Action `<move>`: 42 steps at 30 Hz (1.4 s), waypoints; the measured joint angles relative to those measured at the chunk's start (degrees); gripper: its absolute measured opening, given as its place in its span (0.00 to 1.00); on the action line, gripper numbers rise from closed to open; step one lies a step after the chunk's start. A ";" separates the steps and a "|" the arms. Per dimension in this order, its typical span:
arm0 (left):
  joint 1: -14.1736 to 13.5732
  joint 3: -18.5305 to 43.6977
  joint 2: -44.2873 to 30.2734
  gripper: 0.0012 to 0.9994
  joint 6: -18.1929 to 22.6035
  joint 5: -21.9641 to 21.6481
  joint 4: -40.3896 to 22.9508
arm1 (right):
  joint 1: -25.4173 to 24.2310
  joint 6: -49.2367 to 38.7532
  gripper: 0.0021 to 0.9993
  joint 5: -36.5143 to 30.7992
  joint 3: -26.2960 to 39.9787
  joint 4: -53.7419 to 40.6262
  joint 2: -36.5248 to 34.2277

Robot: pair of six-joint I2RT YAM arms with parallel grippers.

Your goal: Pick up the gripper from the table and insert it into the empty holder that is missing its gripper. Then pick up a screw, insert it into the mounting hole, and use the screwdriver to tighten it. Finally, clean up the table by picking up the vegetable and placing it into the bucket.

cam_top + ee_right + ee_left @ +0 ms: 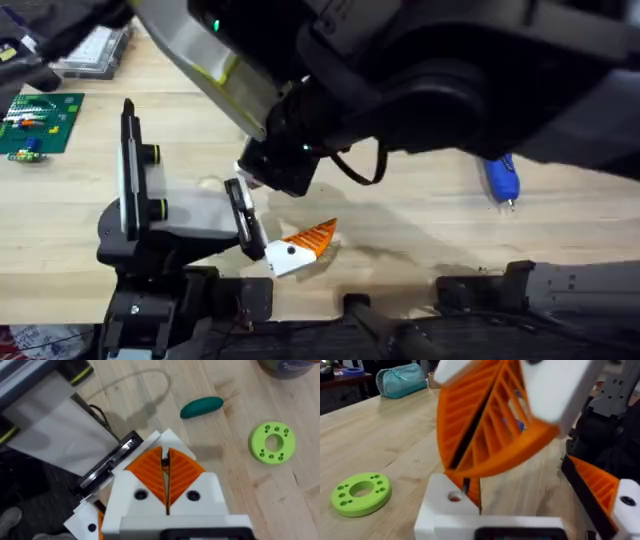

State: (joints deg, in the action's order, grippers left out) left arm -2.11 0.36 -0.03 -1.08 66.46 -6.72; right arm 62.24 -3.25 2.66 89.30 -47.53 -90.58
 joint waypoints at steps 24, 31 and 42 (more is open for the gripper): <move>0.00 0.00 0.00 0.99 0.00 0.00 0.00 | -1.62 -0.02 0.01 -0.02 0.00 0.40 -1.54; 0.00 0.00 0.00 0.99 0.00 0.00 0.00 | -2.24 -0.02 0.01 -0.01 0.00 0.38 -1.54; 0.00 0.00 0.00 0.99 0.00 0.00 0.00 | -0.80 -0.02 0.01 0.00 0.00 0.38 -1.54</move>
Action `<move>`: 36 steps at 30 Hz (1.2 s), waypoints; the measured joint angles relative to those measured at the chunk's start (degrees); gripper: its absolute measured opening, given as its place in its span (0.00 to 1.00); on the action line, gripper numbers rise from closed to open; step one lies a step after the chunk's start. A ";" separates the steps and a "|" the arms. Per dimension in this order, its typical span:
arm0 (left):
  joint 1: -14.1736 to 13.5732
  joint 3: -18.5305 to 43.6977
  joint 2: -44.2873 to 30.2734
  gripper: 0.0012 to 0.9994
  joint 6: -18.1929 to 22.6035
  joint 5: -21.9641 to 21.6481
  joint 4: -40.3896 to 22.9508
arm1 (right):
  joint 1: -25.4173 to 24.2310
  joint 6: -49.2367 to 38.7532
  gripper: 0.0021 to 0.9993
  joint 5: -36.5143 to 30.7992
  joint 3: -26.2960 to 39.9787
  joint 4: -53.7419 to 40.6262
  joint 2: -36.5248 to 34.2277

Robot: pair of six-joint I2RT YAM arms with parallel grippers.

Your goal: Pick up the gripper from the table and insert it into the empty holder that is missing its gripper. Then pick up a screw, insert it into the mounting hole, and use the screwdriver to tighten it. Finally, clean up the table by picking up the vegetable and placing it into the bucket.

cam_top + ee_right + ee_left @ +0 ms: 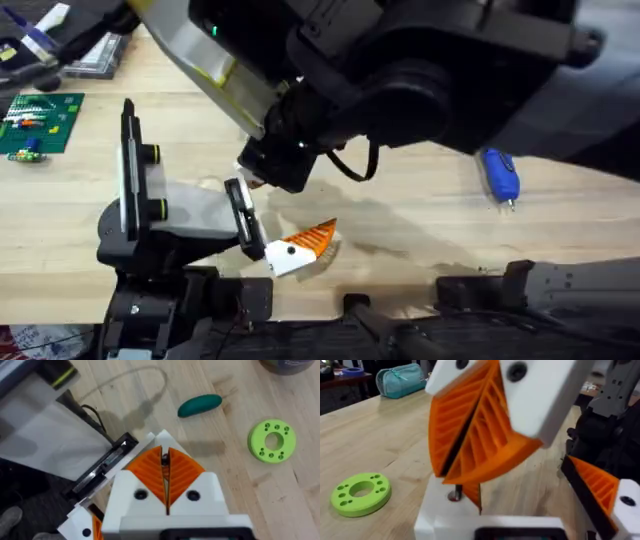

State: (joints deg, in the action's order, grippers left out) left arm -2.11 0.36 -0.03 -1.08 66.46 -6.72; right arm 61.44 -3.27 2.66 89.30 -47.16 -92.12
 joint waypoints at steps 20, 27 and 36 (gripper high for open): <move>0.00 0.00 0.00 0.99 0.00 0.00 0.00 | 0.16 0.00 0.01 0.00 0.00 -0.15 0.00; 0.00 0.00 0.00 0.99 0.00 0.00 0.00 | 0.16 0.00 0.01 0.00 0.00 -0.20 -1.03; 0.07 0.00 -0.27 0.99 -1.11 0.01 -0.04 | 0.16 0.00 0.01 -0.01 0.00 -0.54 -2.75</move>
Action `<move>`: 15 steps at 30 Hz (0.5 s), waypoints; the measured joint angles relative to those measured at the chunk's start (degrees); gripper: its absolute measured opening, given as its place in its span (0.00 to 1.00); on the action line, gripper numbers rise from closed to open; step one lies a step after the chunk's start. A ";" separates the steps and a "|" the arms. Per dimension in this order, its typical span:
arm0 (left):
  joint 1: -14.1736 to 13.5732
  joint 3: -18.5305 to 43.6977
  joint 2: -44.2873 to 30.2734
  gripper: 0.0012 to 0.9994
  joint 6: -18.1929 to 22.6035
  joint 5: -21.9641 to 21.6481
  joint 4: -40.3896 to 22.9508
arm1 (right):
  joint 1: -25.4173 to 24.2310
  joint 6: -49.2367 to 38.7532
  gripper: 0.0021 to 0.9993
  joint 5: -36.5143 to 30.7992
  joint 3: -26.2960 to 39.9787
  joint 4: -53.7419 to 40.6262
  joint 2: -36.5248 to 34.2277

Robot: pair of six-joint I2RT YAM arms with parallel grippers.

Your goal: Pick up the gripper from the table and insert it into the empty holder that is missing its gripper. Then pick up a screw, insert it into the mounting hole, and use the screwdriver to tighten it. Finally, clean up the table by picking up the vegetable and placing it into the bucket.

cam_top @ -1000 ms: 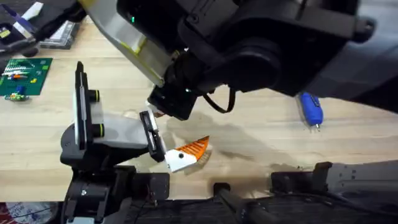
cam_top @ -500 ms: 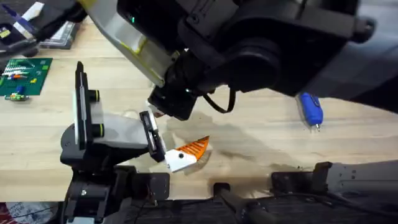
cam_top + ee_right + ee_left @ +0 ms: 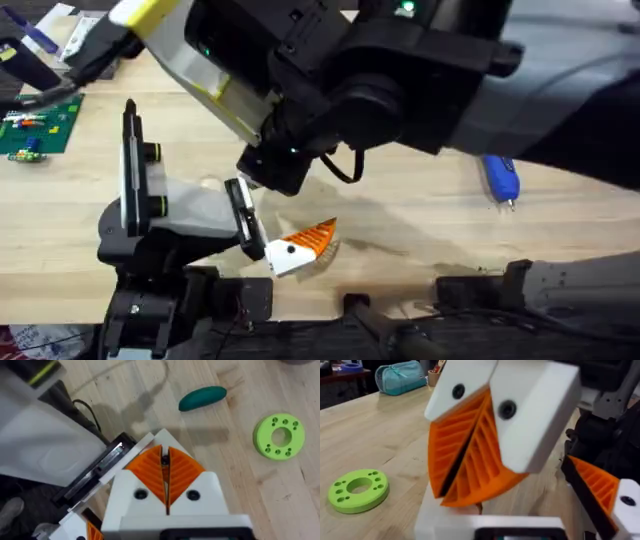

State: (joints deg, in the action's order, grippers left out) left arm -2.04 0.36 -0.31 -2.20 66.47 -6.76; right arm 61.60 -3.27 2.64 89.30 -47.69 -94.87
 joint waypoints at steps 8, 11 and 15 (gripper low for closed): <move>0.00 0.00 0.01 0.99 0.08 -0.03 0.05 | 0.00 0.00 0.01 0.00 0.00 0.99 -0.09; 0.10 -0.01 0.01 0.99 -0.09 -0.36 0.08 | -0.01 0.02 0.01 -0.01 0.00 1.81 -0.43; 0.11 -0.02 0.00 0.99 -0.24 -0.46 0.09 | 0.00 0.00 0.01 -0.01 0.00 1.87 -0.48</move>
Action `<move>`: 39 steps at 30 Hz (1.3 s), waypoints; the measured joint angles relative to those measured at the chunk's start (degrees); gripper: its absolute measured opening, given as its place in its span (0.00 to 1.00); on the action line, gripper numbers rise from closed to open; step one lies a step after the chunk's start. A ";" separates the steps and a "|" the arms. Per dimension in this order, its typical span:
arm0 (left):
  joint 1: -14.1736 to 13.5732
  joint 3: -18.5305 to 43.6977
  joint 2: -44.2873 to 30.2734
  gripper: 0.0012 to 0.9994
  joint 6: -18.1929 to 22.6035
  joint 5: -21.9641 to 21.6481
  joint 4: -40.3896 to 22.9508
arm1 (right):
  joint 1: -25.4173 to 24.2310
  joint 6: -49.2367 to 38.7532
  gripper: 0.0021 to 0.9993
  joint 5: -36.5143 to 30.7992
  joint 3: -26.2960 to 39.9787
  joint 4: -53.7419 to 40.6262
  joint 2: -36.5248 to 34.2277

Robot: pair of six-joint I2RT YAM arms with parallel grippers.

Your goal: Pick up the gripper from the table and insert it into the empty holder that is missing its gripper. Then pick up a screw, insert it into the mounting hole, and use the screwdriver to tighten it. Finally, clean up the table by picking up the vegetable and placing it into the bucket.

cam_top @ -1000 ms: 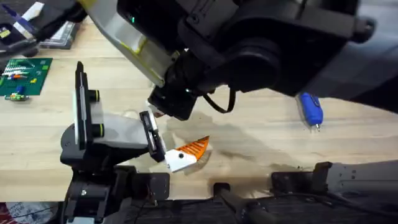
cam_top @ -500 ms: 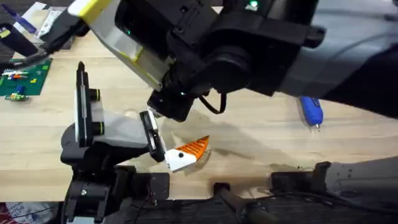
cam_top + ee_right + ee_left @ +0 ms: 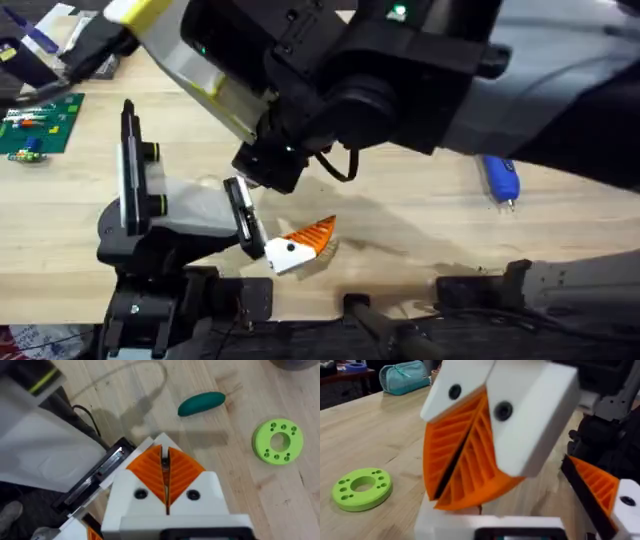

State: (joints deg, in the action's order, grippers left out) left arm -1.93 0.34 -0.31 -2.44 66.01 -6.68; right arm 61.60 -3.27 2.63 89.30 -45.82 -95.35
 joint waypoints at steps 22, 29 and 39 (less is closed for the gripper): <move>-0.20 0.00 -0.01 0.99 -1.52 2.13 -0.42 | 0.00 0.00 0.01 0.02 0.22 -3.58 0.00; -0.20 0.00 -0.01 0.99 -1.70 2.37 -0.45 | 0.00 0.00 0.01 -0.20 0.22 -3.99 0.00; -0.17 0.00 -0.16 0.99 -1.92 2.14 -0.43 | -0.44 0.14 0.68 -2.49 0.36 -4.84 0.30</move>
State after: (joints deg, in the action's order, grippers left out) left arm -2.11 0.34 -0.47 -4.35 68.14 -7.11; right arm 61.17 -3.13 0.15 89.65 -50.66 -95.06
